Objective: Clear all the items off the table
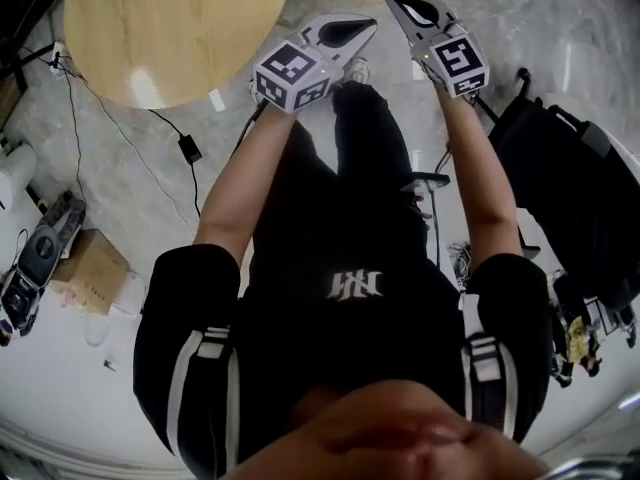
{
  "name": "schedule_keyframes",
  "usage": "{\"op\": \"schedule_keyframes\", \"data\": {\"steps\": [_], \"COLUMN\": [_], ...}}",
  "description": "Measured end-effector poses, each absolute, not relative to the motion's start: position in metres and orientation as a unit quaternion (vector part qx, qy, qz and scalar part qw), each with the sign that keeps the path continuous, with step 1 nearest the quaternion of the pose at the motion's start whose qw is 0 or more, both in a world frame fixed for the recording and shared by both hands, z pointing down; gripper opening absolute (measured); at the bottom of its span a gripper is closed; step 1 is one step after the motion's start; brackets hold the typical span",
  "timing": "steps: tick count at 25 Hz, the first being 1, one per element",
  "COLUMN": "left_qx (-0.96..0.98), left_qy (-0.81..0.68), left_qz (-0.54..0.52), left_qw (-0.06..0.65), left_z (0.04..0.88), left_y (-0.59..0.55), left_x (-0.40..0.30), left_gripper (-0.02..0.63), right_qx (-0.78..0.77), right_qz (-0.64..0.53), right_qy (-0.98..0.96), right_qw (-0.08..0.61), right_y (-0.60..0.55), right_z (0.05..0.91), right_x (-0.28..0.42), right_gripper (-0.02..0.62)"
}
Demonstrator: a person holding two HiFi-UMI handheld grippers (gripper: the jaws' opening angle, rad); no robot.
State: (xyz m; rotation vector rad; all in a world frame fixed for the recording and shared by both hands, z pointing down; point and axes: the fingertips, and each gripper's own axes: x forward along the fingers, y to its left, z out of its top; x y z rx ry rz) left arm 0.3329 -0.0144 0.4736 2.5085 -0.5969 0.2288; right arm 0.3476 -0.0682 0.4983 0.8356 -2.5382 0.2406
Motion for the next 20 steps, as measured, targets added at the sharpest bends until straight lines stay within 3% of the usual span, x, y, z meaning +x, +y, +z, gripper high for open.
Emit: {"op": "schedule_keyframes", "data": {"steps": [10, 20], "left_qx": [0.947, 0.945], "left_qy": [-0.221, -0.275], "left_qz": [0.068, 0.055], "left_qw": [0.223, 0.165], "left_z": [0.314, 0.225], "left_y": [0.006, 0.014], "left_x": [0.216, 0.034], "left_gripper": [0.012, 0.012], "right_qx": [0.267, 0.225], "right_qz": [0.018, -0.009], "right_qy": [-0.946, -0.966], "right_qw": [0.185, 0.129], "right_y": [-0.049, -0.012], "right_z": [0.3, 0.214], "right_x": [0.251, 0.098], "right_gripper": [0.003, 0.003]}}
